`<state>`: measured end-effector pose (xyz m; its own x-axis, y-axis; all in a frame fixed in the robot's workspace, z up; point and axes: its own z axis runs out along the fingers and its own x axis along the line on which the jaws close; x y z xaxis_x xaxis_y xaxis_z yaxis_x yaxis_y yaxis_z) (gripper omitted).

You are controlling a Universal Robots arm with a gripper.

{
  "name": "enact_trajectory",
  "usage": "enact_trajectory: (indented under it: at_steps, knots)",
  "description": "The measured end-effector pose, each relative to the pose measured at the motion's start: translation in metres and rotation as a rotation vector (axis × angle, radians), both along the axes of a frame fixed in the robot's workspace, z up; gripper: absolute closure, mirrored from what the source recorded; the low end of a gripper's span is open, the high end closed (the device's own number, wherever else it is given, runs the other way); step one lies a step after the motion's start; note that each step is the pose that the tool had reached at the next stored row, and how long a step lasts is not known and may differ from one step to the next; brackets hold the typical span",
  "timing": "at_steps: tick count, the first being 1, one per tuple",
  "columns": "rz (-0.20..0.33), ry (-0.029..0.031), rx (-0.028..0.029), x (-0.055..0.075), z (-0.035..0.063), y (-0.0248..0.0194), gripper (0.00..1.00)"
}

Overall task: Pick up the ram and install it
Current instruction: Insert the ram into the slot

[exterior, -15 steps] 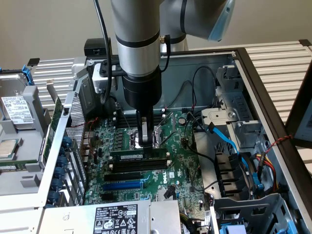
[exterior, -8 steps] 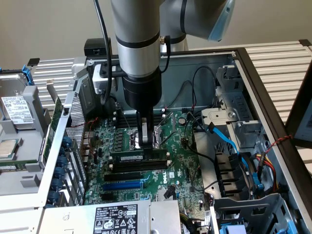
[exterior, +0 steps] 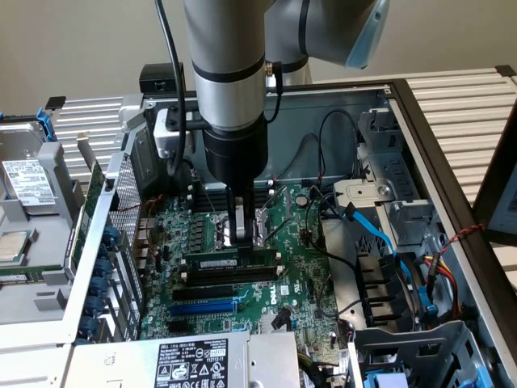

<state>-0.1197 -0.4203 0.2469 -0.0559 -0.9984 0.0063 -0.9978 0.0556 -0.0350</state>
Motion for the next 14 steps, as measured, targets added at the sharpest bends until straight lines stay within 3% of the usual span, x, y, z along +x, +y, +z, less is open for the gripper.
enact_trajectory:
  at_steps: [6, 14]
  knots:
    - [0.0, -0.0023, -0.0013, -0.0001, -0.0018, 0.0028, 0.88]
    - [0.0, -0.0043, -0.0039, -0.0008, -0.0045, 0.0033, 0.88]
